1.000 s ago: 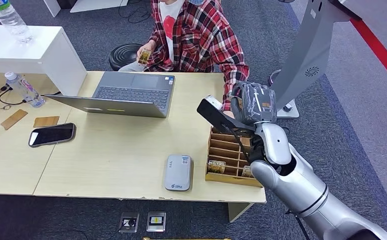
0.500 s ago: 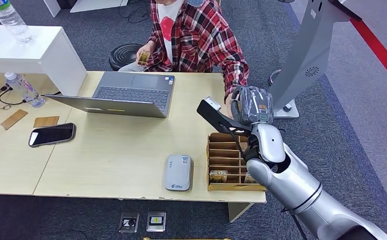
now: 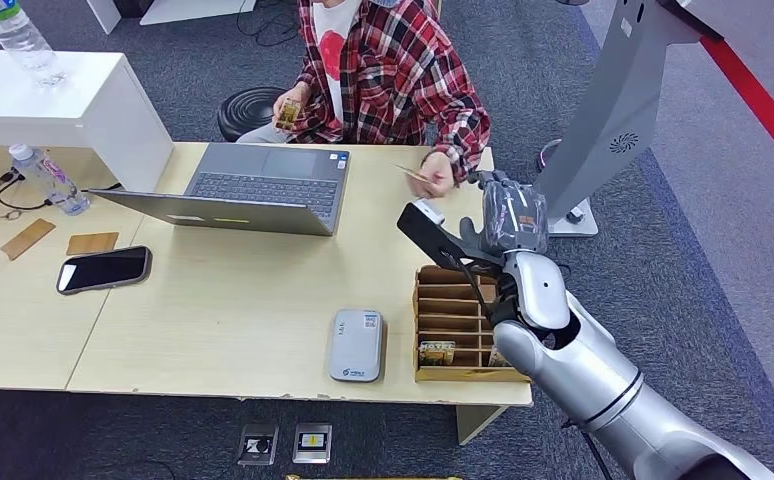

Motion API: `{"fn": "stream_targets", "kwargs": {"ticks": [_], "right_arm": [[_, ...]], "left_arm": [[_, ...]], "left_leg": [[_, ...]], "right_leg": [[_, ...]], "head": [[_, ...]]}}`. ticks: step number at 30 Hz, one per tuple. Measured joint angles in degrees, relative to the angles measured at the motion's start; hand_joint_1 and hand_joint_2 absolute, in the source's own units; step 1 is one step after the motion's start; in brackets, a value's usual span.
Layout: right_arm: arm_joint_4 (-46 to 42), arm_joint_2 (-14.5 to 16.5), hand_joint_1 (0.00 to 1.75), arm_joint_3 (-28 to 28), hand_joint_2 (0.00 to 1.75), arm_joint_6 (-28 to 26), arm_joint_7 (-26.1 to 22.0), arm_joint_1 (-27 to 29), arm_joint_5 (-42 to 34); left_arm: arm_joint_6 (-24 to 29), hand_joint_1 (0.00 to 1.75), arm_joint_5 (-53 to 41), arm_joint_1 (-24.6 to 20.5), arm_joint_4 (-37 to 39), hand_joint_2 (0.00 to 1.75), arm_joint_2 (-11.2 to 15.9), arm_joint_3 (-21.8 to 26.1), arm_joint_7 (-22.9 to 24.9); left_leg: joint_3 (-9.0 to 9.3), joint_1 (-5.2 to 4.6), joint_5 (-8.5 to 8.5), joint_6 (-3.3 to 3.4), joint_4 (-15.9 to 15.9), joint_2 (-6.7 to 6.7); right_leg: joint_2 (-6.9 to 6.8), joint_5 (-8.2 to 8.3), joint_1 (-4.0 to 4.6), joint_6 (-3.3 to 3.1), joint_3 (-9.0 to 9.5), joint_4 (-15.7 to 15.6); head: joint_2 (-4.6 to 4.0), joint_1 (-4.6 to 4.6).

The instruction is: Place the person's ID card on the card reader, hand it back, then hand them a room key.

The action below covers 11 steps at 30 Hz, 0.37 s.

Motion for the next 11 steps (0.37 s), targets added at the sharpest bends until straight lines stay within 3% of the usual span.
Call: {"fn": "stream_targets", "kwargs": {"ticks": [11], "right_arm": [[-7.01, -2.84, 0.0, -2.51, 1.75, -3.17, 0.29, 8.21, -6.14]], "left_arm": [[0.29, 0.0, 2.21, 0.64, 0.0, 0.0, 0.0, 0.01, 0.0]], "left_leg": [[0.02, 0.0, 0.0, 0.0, 0.01, 0.0]], "right_leg": [[0.0, 0.0, 0.0, 0.0, -0.01, -0.02]], "head": [[0.0, -0.01]]}}
